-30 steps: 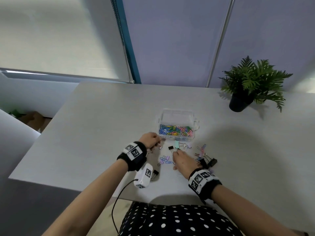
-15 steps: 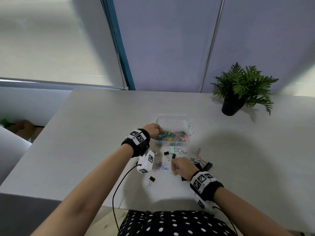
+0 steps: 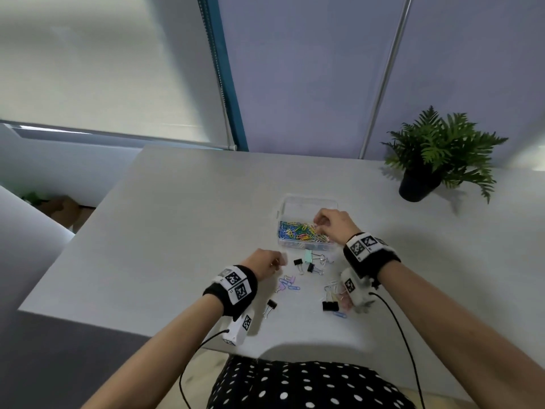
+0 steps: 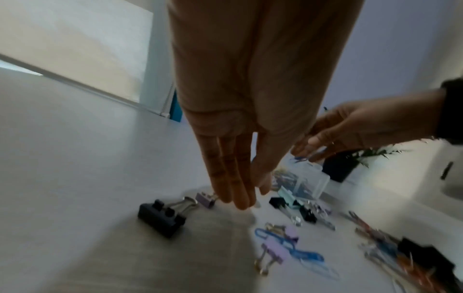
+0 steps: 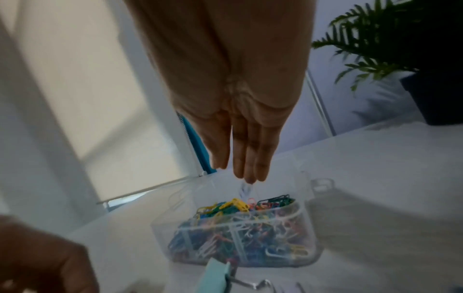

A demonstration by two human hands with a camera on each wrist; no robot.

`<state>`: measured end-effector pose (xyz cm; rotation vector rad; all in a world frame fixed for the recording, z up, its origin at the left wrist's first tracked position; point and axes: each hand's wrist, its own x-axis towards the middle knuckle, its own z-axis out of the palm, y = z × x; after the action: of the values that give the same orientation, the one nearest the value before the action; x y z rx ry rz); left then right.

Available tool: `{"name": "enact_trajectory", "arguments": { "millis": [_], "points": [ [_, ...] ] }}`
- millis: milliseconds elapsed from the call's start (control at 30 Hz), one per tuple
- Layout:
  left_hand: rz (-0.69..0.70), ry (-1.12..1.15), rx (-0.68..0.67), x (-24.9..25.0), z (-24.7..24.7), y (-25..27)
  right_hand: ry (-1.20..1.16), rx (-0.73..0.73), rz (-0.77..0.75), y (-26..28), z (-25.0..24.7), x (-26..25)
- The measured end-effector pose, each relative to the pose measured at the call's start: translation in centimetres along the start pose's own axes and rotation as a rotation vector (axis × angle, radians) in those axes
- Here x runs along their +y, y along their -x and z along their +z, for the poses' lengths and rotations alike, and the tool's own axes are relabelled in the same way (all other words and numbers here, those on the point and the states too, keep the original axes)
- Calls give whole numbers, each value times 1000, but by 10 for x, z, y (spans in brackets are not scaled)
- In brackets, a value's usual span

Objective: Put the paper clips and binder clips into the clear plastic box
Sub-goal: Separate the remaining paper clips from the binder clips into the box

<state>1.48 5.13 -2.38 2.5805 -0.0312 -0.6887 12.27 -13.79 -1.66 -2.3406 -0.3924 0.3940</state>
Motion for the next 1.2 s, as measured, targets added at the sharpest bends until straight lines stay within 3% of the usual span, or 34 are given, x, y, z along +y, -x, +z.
{"name": "enact_trajectory", "arguments": {
  "millis": [200, 367, 533, 733, 833, 1067, 1200],
  "points": [
    [27, -203, 59, 14, 21, 3, 182, -110, -224, 40, 17, 9],
    [66, -389, 150, 26, 46, 7, 291, -297, -197, 82, 23, 29],
    [154, -463, 203, 23, 53, 9, 432, -324, -122, 122, 22, 47],
    [212, -449, 145, 21, 51, 9, 434, -266, -154, 148, 43, 64],
    [233, -454, 123, 22, 49, 10, 415, -182, -215, 147, 52, 66],
    [275, -470, 90, 22, 47, 11, 410, -216, -213, 138, 47, 47],
    [272, -295, 94, 19, 43, 8, 568, -215, -265, 136, 58, 43]
  ]
}}
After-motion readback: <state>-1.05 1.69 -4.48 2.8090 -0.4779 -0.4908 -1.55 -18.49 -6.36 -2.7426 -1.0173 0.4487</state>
